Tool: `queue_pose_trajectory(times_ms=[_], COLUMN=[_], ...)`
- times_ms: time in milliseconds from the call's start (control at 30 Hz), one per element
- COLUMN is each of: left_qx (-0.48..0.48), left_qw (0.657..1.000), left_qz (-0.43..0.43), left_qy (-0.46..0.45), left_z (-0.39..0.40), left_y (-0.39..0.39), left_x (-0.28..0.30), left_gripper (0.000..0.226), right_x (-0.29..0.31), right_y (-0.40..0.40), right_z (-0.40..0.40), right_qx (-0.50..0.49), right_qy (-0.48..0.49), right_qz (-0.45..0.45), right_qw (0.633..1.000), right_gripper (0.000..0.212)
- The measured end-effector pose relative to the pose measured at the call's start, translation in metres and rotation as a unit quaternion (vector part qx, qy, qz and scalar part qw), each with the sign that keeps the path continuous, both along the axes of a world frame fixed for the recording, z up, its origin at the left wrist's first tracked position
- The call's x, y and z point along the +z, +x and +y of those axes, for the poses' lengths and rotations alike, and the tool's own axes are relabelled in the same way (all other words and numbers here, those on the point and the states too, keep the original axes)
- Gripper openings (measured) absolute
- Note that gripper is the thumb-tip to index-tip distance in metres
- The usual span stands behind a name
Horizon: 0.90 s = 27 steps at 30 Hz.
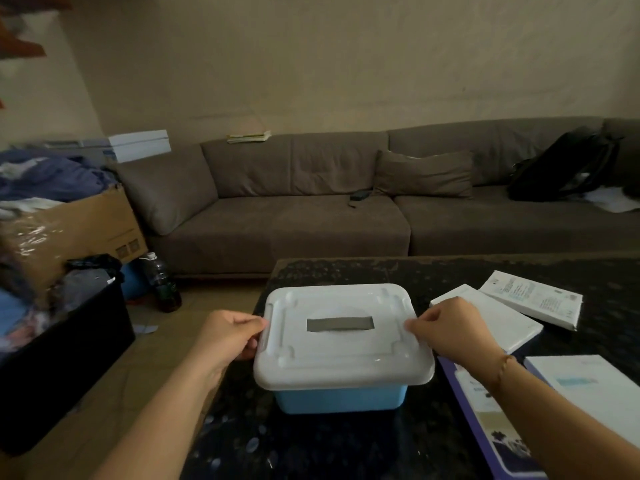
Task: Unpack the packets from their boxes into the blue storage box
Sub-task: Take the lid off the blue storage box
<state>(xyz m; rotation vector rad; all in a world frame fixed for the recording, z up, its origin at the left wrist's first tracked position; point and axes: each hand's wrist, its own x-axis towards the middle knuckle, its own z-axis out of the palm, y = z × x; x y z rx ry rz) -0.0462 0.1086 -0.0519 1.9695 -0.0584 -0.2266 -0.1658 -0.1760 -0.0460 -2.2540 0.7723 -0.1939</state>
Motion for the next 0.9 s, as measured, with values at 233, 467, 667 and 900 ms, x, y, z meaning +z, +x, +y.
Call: queue_pose_trajectory(times_ms=[233,467,667,900], left_qx=[0.009,-0.017,-0.014,-0.06], left_qw=[0.973,0.936,0.99,0.997], left_qz=[-0.077,-0.024,-0.069,0.039], left_qy=[-0.219,-0.352,-0.126,-0.03], left_z=[0.0,-0.017,-0.04,-0.057], left_y=[0.005,0.035,0.093,0.152], left_x=[0.047,0.071,0.028,-0.025], left_gripper=[0.02,0.039,0.011,0.016], right_x=[0.048,0.067,0.034,-0.026], right_y=[-0.007,0.034,0.097,0.161], right_z=[0.003,-0.004,-0.034,-0.068], right_qx=[0.019,0.012,0.01,0.003], right_qy=[0.0,0.396,0.173,0.173], right_qz=[-0.254,-0.329,-0.139,-0.022], right_qw=[0.967,0.857,0.975,0.985], right_gripper=[0.006,0.03,0.007,0.01])
